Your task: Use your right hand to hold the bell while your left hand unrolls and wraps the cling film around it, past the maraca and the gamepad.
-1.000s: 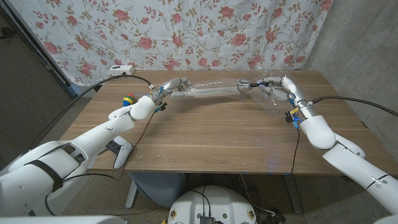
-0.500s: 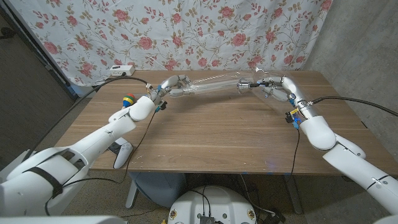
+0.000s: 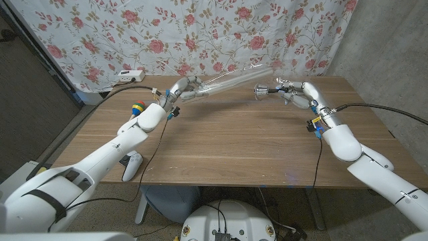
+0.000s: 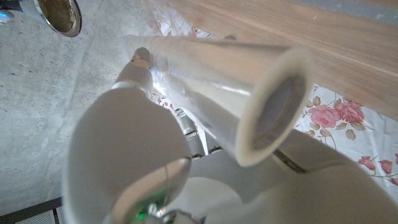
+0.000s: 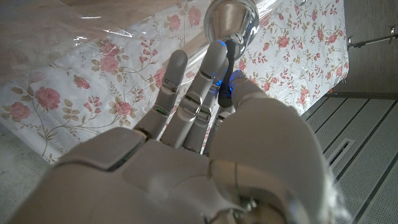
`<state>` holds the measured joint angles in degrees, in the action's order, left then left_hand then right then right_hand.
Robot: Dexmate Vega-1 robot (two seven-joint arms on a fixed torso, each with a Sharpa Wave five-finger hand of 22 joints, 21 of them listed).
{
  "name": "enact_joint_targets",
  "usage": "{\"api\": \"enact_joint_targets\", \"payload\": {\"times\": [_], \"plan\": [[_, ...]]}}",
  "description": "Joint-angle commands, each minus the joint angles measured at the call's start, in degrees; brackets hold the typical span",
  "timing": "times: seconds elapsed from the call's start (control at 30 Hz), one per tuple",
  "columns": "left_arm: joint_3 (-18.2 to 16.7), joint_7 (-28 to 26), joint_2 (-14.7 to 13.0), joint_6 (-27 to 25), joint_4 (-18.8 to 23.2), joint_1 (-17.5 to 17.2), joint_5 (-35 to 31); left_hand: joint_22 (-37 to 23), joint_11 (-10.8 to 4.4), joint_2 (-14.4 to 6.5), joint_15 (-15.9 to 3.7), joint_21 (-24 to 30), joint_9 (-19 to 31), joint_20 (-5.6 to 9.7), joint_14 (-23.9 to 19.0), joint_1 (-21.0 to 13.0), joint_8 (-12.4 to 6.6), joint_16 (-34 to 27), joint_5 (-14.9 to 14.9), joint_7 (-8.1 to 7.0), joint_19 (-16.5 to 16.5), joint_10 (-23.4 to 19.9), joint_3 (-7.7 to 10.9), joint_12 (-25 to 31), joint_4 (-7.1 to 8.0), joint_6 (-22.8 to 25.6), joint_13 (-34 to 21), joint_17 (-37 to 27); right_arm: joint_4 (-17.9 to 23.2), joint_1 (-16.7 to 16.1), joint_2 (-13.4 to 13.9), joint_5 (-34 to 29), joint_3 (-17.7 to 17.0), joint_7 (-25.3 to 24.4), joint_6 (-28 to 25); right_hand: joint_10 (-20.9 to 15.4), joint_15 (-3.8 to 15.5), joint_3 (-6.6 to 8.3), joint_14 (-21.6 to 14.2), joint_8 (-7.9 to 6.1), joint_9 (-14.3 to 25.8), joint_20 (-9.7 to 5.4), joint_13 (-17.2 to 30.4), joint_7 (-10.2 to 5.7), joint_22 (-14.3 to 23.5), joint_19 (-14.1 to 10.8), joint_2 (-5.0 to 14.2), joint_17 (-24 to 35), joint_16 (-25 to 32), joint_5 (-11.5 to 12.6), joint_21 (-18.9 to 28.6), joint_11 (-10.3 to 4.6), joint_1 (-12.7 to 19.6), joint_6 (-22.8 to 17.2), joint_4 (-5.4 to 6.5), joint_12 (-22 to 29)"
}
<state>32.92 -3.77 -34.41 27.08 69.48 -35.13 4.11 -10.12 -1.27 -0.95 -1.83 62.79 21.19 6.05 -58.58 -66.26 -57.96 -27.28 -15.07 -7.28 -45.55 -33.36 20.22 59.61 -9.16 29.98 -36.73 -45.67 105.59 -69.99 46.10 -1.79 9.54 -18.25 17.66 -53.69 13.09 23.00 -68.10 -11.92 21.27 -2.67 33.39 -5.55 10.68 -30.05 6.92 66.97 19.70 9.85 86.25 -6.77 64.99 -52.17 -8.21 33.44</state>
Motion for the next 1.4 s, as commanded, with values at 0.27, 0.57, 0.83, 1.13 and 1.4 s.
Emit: {"api": "enact_joint_targets", "payload": {"times": [0.27,0.57,0.83,1.13,1.4], "plan": [[-2.9,2.2,0.0,0.4,4.5,-2.5,3.9,-0.1,-8.31,-4.6,-11.12,0.6,20.4,0.77,-10.0,-4.1,0.71,0.6,-1.1,0.39,1.1,-6.8,2.67,-0.1,-0.07,-0.7,-22.4,-0.6,1.6,-1.6,-0.2,-0.7,-0.7,0.1,0.3,-0.3,0.02,0.62,-0.4,0.09,0.2,-8.77,0.2,-0.08,0.0,0.1,0.17,0.3,-0.2,0.4,0.2,-0.04,-0.4,-0.2,-0.07,-0.3],[-3.7,4.7,-0.7,0.6,6.7,-2.8,5.8,0.0,-8.36,-4.7,-11.11,0.9,20.5,0.59,-10.1,-4.1,0.75,0.8,-1.2,0.2,1.0,-7.9,2.94,-0.2,-0.23,0.0,-21.8,-0.5,2.4,-1.8,-0.4,-1.1,-0.7,0.3,0.3,-0.3,0.04,0.65,-0.4,0.11,0.1,-8.79,0.2,-0.23,0.0,0.1,0.15,0.3,-0.2,0.4,0.2,-0.09,-0.4,-0.1,-0.08,-0.3],[-4.4,6.8,-1.3,0.6,9.1,-3.3,7.7,0.1,-8.05,-4.5,-11.09,0.9,21.0,0.56,-10.3,-4.0,0.8,1.0,-1.4,0.28,1.0,-7.7,3.12,-0.3,-0.32,0.2,-21.9,-0.5,2.8,-2.0,-0.6,-1.4,-0.8,0.5,0.5,-0.3,0.03,0.65,-0.6,0.09,0.1,-8.8,0.3,-0.21,0.1,0.2,0.1,0.3,-0.2,0.4,0.2,-0.23,-0.3,-0.2,-0.15,-0.3],[-5.8,5.8,-1.0,1.4,10.5,-4.3,8.2,0.1,-8.16,-4.4,-11.07,1.0,20.7,0.52,-10.3,-4.1,1.23,1.2,-1.6,0.61,0.9,-8.0,3.39,-0.4,-0.39,0.4,-21.8,-0.5,2.8,-1.9,-0.7,-1.4,-0.7,1.0,0.5,-0.3,0.03,0.68,-0.6,0.14,0.1,-8.81,0.4,-0.11,0.1,0.1,0.11,0.4,-0.2,0.4,0.2,-0.1,-0.4,-0.1,-0.12,-0.3],[-6.6,6.7,-1.2,0.6,11.4,-4.7,10.0,0.1,-8.01,-4.3,-11.07,1.2,20.6,0.46,-10.7,-4.2,1.56,1.3,-1.7,0.56,0.7,-8.4,3.58,-0.3,-0.39,0.9,-21.9,-0.4,2.1,-1.1,-0.9,-1.3,0.0,1.6,0.8,-0.3,0.05,0.71,-0.6,0.12,0.1,-8.81,0.4,-0.14,0.1,0.2,0.14,0.4,-0.2,0.4,0.2,-0.29,-0.3,-0.1,-0.13,-0.4]]}}
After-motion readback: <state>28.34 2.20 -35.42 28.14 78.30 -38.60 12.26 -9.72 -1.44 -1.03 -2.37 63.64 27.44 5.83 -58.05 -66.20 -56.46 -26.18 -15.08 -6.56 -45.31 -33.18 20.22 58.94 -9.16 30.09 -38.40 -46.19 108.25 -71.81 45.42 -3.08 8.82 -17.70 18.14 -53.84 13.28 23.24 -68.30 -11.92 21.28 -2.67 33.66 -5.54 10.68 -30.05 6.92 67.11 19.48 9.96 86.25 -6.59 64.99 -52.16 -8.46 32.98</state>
